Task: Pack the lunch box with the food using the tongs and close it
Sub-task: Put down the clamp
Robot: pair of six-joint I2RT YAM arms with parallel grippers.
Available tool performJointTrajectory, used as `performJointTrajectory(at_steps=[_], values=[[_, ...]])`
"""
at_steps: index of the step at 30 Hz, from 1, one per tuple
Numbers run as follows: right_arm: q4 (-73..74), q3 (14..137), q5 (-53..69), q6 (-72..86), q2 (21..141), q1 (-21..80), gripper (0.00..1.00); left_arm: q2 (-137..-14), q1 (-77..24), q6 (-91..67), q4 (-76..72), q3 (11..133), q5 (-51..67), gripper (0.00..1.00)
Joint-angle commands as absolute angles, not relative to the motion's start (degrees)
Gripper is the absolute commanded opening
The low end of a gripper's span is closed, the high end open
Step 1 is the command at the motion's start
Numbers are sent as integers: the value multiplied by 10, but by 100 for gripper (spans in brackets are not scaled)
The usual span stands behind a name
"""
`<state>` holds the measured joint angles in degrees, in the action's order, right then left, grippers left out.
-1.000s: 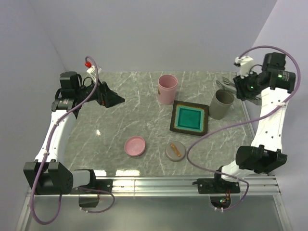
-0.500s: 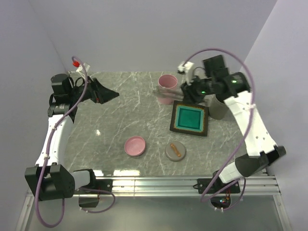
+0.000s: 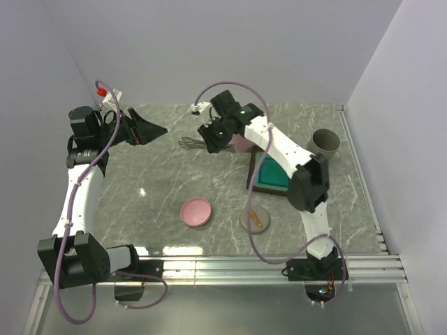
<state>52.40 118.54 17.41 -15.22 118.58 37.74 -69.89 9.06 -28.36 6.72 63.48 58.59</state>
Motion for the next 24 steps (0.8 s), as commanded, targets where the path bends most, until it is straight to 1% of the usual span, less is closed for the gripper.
performJointTrajectory(at_steps=[1,5,17,20,21,24], values=[[486,1248,144,-115,1228,387,42,-700,99,-273,63,654,580,99],[447,1249,136,-95,1279,403,43,-706,109,-260,73,654,581,99],[416,1235,116,-51,1371,439,47,-706,115,-252,67,631,584,99],[418,1238,114,-42,1388,446,50,-704,116,-247,71,630,584,99],[417,1238,110,-42,1390,447,53,-703,116,-245,73,630,583,99],[413,1229,103,-42,1394,455,57,-702,116,-241,78,632,579,99]])
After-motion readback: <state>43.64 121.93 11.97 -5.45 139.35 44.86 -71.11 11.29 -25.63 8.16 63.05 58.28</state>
